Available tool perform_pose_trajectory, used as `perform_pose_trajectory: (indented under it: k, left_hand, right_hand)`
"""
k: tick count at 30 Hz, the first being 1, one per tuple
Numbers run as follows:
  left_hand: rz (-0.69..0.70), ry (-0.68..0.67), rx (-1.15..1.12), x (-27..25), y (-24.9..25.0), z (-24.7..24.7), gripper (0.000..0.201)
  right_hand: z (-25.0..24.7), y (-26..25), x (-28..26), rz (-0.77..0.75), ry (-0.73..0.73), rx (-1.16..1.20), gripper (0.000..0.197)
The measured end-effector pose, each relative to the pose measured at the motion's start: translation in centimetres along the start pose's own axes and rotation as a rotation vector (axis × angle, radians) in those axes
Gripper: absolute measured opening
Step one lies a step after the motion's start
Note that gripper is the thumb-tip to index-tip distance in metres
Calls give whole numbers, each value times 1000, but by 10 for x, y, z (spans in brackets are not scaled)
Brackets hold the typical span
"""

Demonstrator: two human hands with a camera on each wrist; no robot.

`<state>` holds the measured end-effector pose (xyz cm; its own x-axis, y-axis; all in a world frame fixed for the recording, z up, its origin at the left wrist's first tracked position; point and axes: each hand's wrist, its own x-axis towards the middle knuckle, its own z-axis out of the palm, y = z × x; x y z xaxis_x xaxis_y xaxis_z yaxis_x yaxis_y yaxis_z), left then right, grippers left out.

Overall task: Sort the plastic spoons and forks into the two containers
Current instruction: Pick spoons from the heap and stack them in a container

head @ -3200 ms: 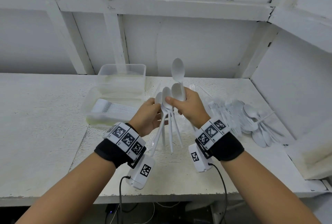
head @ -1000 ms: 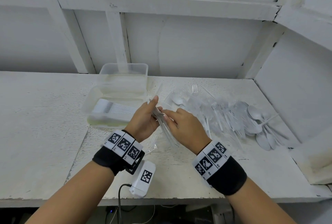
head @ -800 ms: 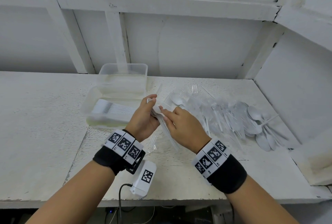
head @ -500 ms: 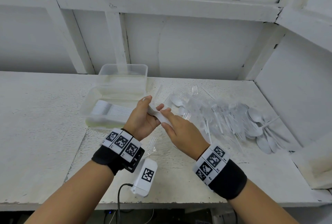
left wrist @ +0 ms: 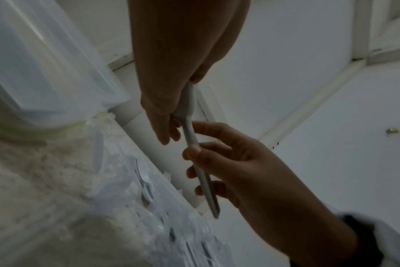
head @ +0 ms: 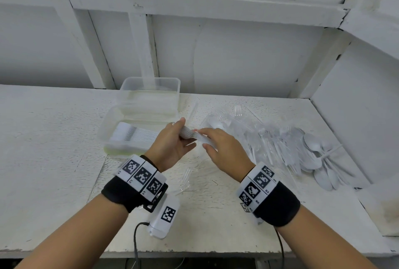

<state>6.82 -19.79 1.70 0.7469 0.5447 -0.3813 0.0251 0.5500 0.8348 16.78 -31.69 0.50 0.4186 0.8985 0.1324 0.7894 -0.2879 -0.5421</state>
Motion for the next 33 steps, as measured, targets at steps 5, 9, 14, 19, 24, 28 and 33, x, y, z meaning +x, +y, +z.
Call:
perform_pose_trajectory:
  k: [5, 9, 14, 19, 24, 28, 33]
  left_hand:
    - [84, 7, 464, -8, 44, -30, 28]
    - [174, 159, 852, -6, 88, -77, 32]
    - [116, 460, 983, 18, 116, -145, 28]
    - [-123, 486, 968, 31, 110, -180, 41]
    - [-164, 421, 839, 36, 103, -190, 25]
    - [-148, 399, 813, 36, 101, -188, 19]
    - [-129, 393, 799, 36, 99, -188, 18]
  right_hand:
    - [-16, -9, 32, 41, 0, 267, 32]
    - [-21, -25, 72, 5, -49, 237, 32]
    - [1, -50, 125, -95, -215, -96, 36]
    - [43, -67, 160, -163, -340, -359, 37]
    - [75, -76, 176, -162, -412, -481, 36]
    - [88, -75, 182, -148, -475, -405, 39]
    - [92, -69, 183, -93, -603, -300, 42]
